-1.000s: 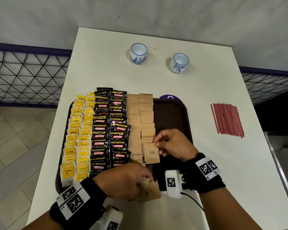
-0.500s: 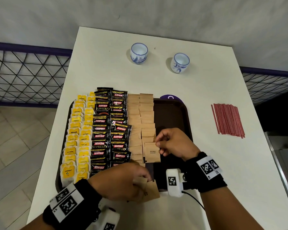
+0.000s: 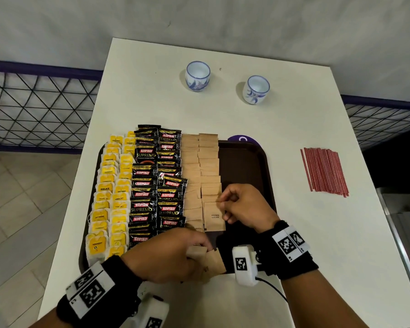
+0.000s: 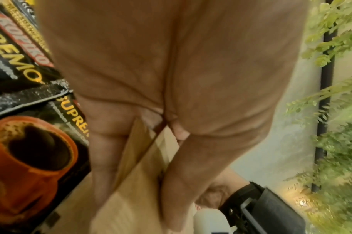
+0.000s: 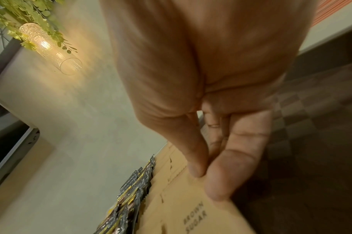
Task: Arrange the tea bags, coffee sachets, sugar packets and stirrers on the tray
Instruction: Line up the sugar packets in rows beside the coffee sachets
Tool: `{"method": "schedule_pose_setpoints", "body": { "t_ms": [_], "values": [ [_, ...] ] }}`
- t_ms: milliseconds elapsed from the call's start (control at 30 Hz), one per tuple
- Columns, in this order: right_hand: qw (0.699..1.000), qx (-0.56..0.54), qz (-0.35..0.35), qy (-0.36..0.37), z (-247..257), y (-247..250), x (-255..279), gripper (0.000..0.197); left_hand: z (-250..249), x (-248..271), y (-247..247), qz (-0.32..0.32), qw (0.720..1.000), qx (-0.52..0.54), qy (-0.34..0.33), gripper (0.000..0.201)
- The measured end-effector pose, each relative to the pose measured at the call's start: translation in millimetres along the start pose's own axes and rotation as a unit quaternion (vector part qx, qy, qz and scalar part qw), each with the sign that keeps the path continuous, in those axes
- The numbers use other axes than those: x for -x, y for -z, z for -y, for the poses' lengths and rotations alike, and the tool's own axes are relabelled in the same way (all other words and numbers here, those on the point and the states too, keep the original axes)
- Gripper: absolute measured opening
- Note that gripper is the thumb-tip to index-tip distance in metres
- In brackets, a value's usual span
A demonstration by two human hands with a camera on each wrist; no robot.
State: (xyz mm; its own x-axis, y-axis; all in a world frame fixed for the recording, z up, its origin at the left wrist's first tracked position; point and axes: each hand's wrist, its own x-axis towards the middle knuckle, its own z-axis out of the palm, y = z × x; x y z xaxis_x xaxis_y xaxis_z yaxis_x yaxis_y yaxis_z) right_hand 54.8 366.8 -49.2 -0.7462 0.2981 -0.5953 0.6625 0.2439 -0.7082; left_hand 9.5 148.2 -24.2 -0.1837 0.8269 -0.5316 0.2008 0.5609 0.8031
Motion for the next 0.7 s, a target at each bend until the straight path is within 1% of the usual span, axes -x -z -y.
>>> {"method": "schedule_pose_setpoints", "body": {
  "t_ms": [100, 167, 267, 333, 400, 467, 533, 600, 633, 700],
  "values": [
    [1.000, -0.013, -0.017, 0.000, -1, -1, 0, 0.007, 2, 1, 6, -0.044, 0.997, 0.057, 0.002, 0.029],
    [0.999, -0.023, -0.022, 0.002, -1, -1, 0, 0.006, 3, 3, 10, -0.075, 0.988, 0.134, 0.016, 0.030],
    [0.999, -0.038, -0.030, 0.003, 0, -1, 2, 0.009, 2, 7, 14, -0.122, 0.963, 0.239, 0.031, 0.033],
    [0.998, -0.023, -0.050, 0.014, 1, -1, 4, 0.009, 2, 8, 14, -0.145, 0.943, 0.298, 0.036, 0.035],
    [0.996, 0.010, -0.082, 0.037, 3, 1, 8, 0.008, 3, 7, 14, -0.163, 0.923, 0.345, 0.039, 0.039],
    [0.994, -0.001, -0.089, 0.057, 9, 2, 15, 0.011, 6, 5, 12, -0.183, 0.907, 0.378, 0.034, 0.041],
    [0.993, -0.089, -0.052, 0.065, 15, 3, 23, 0.016, 6, 3, 12, -0.213, 0.892, 0.397, 0.030, 0.042],
    [0.980, -0.191, 0.004, 0.063, 22, 3, 31, 0.016, 5, 1, 11, -0.239, 0.884, 0.402, 0.021, 0.042],
    [0.974, -0.212, 0.024, 0.068, 23, 2, 33, 0.014, 4, 0, 11, -0.247, 0.881, 0.403, 0.017, 0.042],
    [0.974, -0.203, 0.034, 0.092, 23, -1, 35, 0.008, 3, -1, 10, -0.258, 0.876, 0.408, 0.013, 0.041]
  ]
}}
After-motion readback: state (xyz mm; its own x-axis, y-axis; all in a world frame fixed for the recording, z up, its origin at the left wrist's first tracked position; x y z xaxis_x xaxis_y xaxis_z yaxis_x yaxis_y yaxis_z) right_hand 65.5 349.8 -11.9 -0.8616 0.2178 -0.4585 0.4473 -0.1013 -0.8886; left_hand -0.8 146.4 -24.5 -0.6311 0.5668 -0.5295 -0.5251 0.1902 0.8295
